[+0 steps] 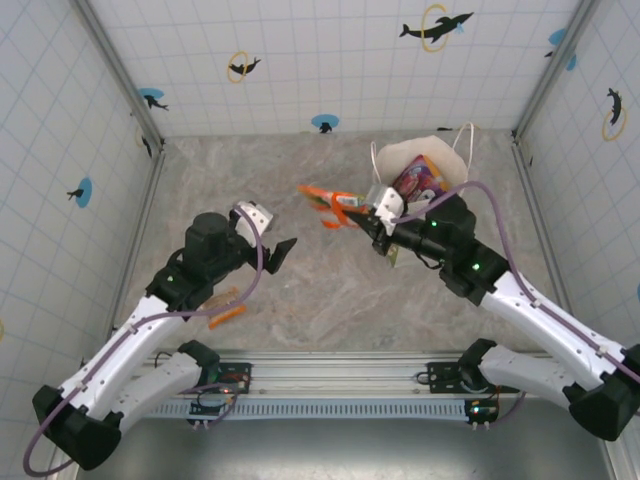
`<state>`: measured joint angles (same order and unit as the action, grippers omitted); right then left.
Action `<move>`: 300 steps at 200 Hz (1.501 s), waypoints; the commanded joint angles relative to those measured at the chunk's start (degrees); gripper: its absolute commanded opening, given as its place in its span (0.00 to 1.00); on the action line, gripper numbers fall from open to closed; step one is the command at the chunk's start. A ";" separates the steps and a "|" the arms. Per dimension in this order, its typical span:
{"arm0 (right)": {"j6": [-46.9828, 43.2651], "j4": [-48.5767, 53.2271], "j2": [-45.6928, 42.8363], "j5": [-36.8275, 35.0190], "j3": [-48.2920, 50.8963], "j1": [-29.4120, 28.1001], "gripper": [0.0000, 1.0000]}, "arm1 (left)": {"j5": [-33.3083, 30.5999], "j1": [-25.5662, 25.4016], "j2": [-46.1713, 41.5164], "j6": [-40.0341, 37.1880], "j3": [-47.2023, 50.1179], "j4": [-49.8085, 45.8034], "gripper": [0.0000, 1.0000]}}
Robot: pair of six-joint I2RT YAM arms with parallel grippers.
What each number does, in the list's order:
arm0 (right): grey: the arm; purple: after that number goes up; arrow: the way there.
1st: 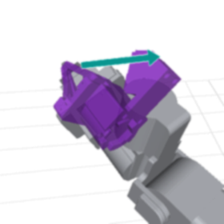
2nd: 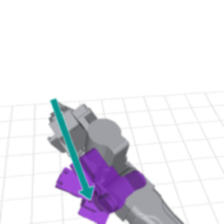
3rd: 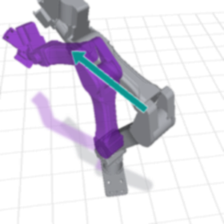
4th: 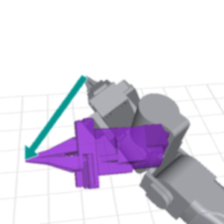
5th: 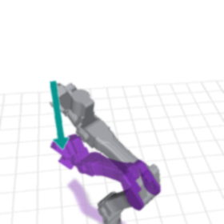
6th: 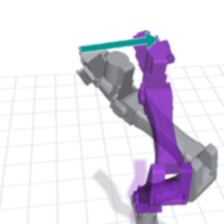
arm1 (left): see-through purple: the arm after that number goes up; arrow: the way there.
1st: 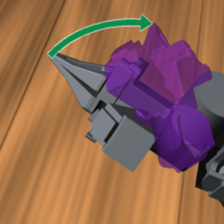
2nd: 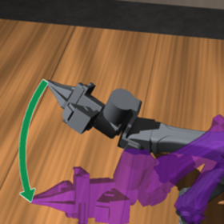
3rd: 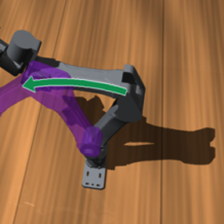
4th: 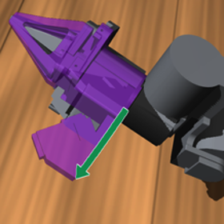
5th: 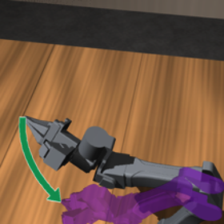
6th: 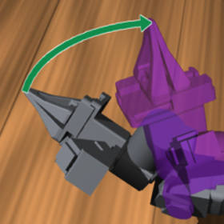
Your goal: Place the snacks into the paper bag
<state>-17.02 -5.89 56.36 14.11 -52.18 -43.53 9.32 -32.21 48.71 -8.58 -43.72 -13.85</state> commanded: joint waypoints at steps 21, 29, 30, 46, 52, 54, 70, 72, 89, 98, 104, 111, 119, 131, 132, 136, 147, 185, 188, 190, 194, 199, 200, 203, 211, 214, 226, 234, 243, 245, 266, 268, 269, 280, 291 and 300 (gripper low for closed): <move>3.75 -16.88 -4.79 -13.10 0.55 2.18 0.06 | -4.20 -0.20 4.26 14.03 1.92 8.78 0.98; 4.21 -18.67 -5.32 -14.83 0.64 2.92 0.06 | -4.81 -0.14 4.75 15.43 2.69 10.15 0.98; 4.33 -18.83 -5.35 -15.04 0.70 3.01 0.06 | -4.87 -0.14 4.78 15.65 2.82 10.37 0.98; 5.46 -22.31 -6.21 -17.20 1.27 5.16 0.06 | -6.00 -0.14 5.12 17.44 4.13 12.65 0.97; 6.03 -23.45 -6.41 -18.13 1.46 5.94 0.06 | -6.20 -0.15 5.14 17.85 4.50 13.22 0.98; 6.27 -23.81 -6.50 -18.41 1.60 6.27 0.06 | -6.21 -0.14 5.16 17.99 4.56 13.36 0.98; 7.68 -26.01 -6.85 -21.67 2.31 8.56 0.06 | -6.89 -0.15 5.50 18.85 4.80 13.76 0.98; 7.85 -26.19 -6.87 -22.15 2.41 8.84 0.06 | -7.05 -0.18 5.51 18.93 4.81 13.74 0.98; 9.20 -26.44 -6.57 -25.27 3.19 11.78 0.06 | -7.48 -0.14 6.13 19.20 4.65 13.33 0.98; 10.04 -25.53 -6.04 -25.90 3.23 13.57 0.06 | -7.39 -0.20 6.46 19.35 4.61 13.07 0.98; 10.68 -24.62 -5.61 -26.25 3.31 14.72 0.06 | -7.31 -0.16 6.72 19.31 4.57 12.97 0.98; 11.55 -23.78 -5.02 -26.54 3.65 16.14 0.06 | -7.28 -0.16 7.23 19.41 4.53 12.81 0.98; 12.49 -23.03 -4.35 -26.34 4.16 17.55 0.06 | -7.21 -0.18 7.74 19.40 4.32 12.58 0.98; 13.68 -21.97 -3.33 -26.37 4.90 19.28 0.06 | -7.28 -0.14 8.60 19.77 3.89 12.14 0.98; 13.72 -21.97 -3.26 -26.35 4.99 19.41 0.06 | -7.25 -0.18 8.64 19.80 3.86 12.11 0.98; 13.91 -21.64 -2.84 -26.46 5.20 19.80 0.06 | -7.17 -0.14 8.95 19.87 3.81 12.02 0.98; 14.22 -20.82 -1.95 -26.74 5.82 20.45 0.06 | -7.13 -0.16 9.69 20.60 3.46 11.70 0.98; 15.01 -18.66 0.58 -25.29 7.10 22.12 0.08 | -9.13 -0.15 11.20 22.72 2.67 10.83 0.98; 15.06 -18.65 0.70 -25.27 7.16 22.16 0.08 | -9.27 -0.15 11.14 22.71 2.88 10.98 0.98; 15.06 -18.55 0.78 -25.23 7.24 22.17 0.08 | -9.31 -0.18 11.12 22.72 2.88 11.17 0.98; 15.04 -18.39 0.98 -25.20 7.41 22.25 0.08 | -9.32 -0.21 10.98 22.79 3.20 11.48 0.98; 15.00 -18.08 1.08 -25.18 7.47 22.21 0.09 | -9.35 -0.14 10.74 22.95 3.60 11.91 0.98; 15.00 -18.05 1.10 -25.18 7.50 22.28 0.09 | -9.34 -0.18 10.68 22.97 3.67 12.00 0.98; 15.06 -17.91 1.24 -25.12 7.55 22.33 0.09 | -9.39 -0.17 10.59 23.06 3.82 12.26 0.98; 15.13 -17.57 1.48 -24.86 7.69 22.43 0.10 | -9.42 -0.07 10.34 23.32 4.32 12.80 0.98; 15.19 -17.43 1.55 -24.77 7.72 22.48 0.10 | -9.48 -0.10 10.29 23.46 4.51 12.86 0.98; 15.69 -16.91 1.78 -24.19 7.64 22.52 0.15 | -9.92 -0.06 10.22 23.52 4.61 12.89 0.98; 15.88 -16.36 1.74 -23.57 7.45 22.52 0.21 | -10.18 0.02 10.32 23.52 4.46 12.42 0.98; 16.35 -15.94 1.75 -23.15 7.06 22.52 0.28 | -10.42 -0.01 10.69 23.52 4.24 11.75 0.98; 16.37 -15.91 1.74 -23.05 6.95 22.52 0.28 | -10.39 0.07 10.81 23.52 4.17 11.56 0.98; 16.88 -14.88 1.48 -22.47 6.29 22.46 0.35 | -10.47 0.50 11.41 23.52 3.35 10.19 0.98; 16.85 -14.75 1.41 -22.44 6.19 22.46 0.36 | -10.47 0.53 11.45 24.49 3.31 10.05 0.98; 16.85 -14.71 1.40 -22.40 6.16 22.49 0.36 | -10.46 0.50 11.47 24.97 3.30 9.97 0.98; 16.97 -13.99 1.15 -22.24 5.84 22.52 0.37 | -10.51 0.80 11.59 25.61 3.04 9.59 0.98; 17.06 -13.48 0.88 -21.83 5.54 22.52 0.37 | -9.89 1.24 11.67 25.87 2.83 9.21 0.98; 17.25 -13.14 0.49 -21.29 5.36 22.48 0.37 | -9.22 1.88 11.82 26.34 2.55 8.72 0.98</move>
<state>-0.71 -19.62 58.30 -8.69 -44.82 -21.28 -0.36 -31.77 59.79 15.38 -39.31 -3.29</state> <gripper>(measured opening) 0.367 0.978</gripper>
